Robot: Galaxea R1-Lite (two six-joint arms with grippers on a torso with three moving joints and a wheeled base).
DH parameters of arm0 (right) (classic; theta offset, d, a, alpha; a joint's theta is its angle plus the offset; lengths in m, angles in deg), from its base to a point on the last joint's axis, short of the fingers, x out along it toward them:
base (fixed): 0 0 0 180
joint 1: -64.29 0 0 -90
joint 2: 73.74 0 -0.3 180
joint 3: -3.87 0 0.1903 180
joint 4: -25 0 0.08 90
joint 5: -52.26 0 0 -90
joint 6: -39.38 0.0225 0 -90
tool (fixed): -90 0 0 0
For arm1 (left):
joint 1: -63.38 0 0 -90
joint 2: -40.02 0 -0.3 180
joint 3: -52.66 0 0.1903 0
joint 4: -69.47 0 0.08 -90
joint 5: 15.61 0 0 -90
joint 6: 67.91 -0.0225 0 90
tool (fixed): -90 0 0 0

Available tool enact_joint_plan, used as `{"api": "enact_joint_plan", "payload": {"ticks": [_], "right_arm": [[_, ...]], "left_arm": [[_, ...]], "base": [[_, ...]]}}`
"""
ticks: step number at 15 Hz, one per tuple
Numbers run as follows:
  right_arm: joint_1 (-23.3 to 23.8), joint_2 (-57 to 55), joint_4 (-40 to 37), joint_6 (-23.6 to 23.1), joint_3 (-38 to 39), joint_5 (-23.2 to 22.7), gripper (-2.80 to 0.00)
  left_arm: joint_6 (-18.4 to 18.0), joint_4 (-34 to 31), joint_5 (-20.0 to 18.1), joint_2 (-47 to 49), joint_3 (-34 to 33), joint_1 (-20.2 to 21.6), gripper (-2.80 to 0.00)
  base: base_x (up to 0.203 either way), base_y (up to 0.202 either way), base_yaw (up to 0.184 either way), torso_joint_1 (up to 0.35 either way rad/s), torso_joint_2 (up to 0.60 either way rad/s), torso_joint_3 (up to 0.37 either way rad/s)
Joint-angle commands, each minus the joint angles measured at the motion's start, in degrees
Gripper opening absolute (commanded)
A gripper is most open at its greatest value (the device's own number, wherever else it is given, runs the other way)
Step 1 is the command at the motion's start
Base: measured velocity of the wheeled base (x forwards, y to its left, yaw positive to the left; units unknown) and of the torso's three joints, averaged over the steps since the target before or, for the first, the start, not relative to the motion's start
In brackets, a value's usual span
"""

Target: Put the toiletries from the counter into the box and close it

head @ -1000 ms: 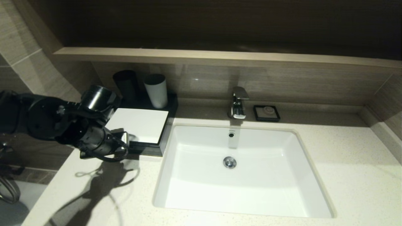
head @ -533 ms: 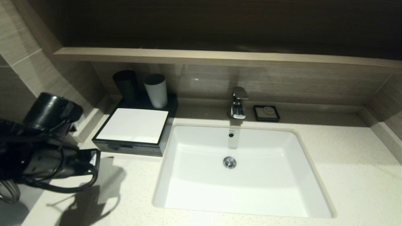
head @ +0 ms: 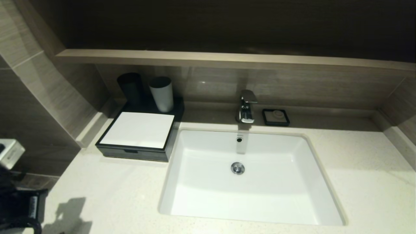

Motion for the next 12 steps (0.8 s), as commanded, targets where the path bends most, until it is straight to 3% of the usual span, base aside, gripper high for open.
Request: {"api": "enact_joint_plan", "payload": {"ticks": [1,5,12], "right_arm": [[-0.01,0.06,-0.08,-0.05,0.01,0.0,-2.8],[-0.01,0.06,-0.08,-0.01,0.01,0.0,-2.8],[-0.01,0.06,0.0,0.0,0.01,0.0,-2.8]], "left_arm": [[-2.05,3.67,-3.61,-8.3,-3.96,6.2,-2.8],[-2.67,4.86,-8.42,-17.94,-8.16,9.56,-2.8],[-4.37,7.59,-8.87,-34.11,-18.57,9.33,-2.8]], "base": [[0.0,0.0,0.0,0.0,0.0,0.0],[0.0,0.0,0.0,0.0,0.0,0.0],[0.0,0.0,0.0,0.0,0.0,0.0]]}}
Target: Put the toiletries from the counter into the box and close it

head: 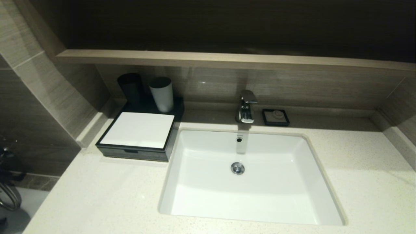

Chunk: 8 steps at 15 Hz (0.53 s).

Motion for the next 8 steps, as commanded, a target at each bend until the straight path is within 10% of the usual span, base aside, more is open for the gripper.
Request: {"api": "enact_joint_plan", "payload": {"ticks": [1,8], "right_arm": [[-0.01,0.06,-0.09,0.06,0.01,-0.01,-2.8],[-0.01,-0.02,-0.08,0.06,0.01,-0.01,-2.8]], "left_arm": [[-1.38,1.92,0.13,-7.8,-4.95,-0.59,-2.8],[-2.04,4.83,0.43,-19.42,-12.39,-3.07,-2.8]], "base": [[0.0,0.0,0.0,0.0,0.0,0.0],[0.0,0.0,0.0,0.0,0.0,0.0]]}}
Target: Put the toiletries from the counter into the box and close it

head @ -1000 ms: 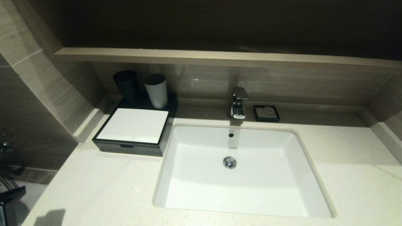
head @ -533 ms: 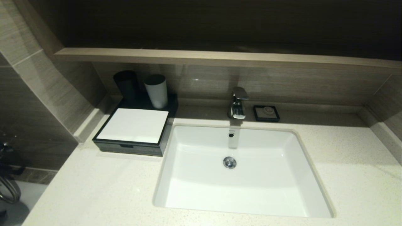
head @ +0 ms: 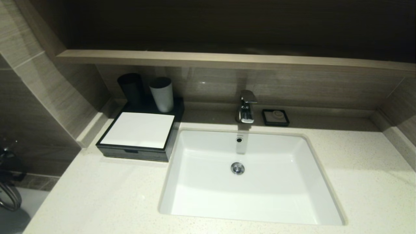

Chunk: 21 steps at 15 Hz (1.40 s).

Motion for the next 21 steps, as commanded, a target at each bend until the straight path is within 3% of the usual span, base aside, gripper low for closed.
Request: {"api": "enact_joint_plan", "payload": {"ticks": [1,8,11,18,21], "right_arm": [[-0.01,0.04,0.03,0.02,0.01,-0.02,-2.8],[-0.01,0.04,0.05,0.01,0.01,-0.02,-2.8],[-0.01,0.02,-0.01,-0.01,0.01,-0.02,-2.8],[-0.01,0.04,0.05,-0.07,0.01,-0.02,-2.8],[-0.01,0.04,0.03,-0.07,0.01,-0.02,-2.8]], "left_arm": [[0.09,0.05,0.25,-6.28,-2.18,-1.0,-2.8],[0.1,2.18,0.07,-13.64,-4.25,-1.48,-2.8],[0.03,5.71,-2.99,-13.64,-6.24,-1.55,-2.8],[-0.06,4.6,-3.57,-13.64,-6.24,-1.57,-2.8],[0.03,0.88,-4.75,-13.64,-6.24,-1.57,-2.8]], "base": [[0.0,0.0,0.0,0.0,0.0,0.0],[0.0,0.0,0.0,0.0,0.0,0.0],[0.0,0.0,0.0,0.0,0.0,0.0],[0.0,0.0,0.0,0.0,0.0,0.0],[0.0,0.0,0.0,0.0,0.0,0.0]]}}
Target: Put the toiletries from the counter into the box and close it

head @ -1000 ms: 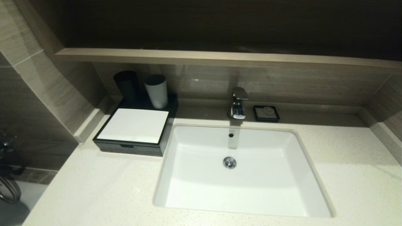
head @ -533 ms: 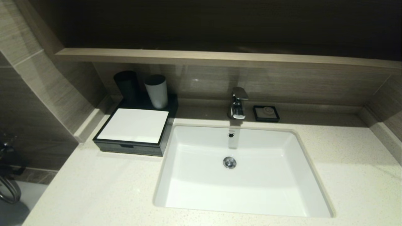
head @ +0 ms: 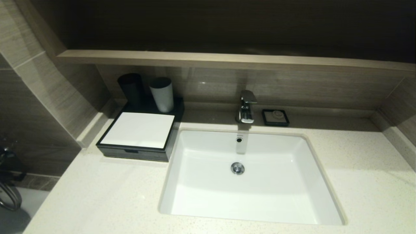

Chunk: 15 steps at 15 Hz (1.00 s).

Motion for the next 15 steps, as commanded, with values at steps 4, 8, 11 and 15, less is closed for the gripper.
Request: {"api": "enact_joint_plan", "payload": {"ticks": [4,8,11,15], "right_arm": [[-0.01,-0.02,0.03,-0.01,0.01,0.0,-2.8],[-0.01,0.04,0.03,-0.01,0.01,0.0,-2.8],[-0.01,0.03,0.03,-0.01,0.01,0.0,-2.8],[-0.01,0.04,0.01,-0.1,0.01,0.0,-2.8]], "left_arm": [[0.2,-2.44,-0.15,0.11,0.01,0.04,-2.8],[1.48,-2.26,-0.06,0.11,0.01,0.04,-2.8],[1.48,-2.26,-0.06,0.11,0.01,0.04,-2.8],[1.57,-2.26,-0.06,0.11,0.01,0.04,-2.8]], "base": [[0.0,0.0,0.0,0.0,0.0,0.0],[0.0,0.0,0.0,0.0,0.0,0.0],[0.0,0.0,0.0,0.0,0.0,0.0],[0.0,0.0,0.0,0.0,0.0,0.0]]}}
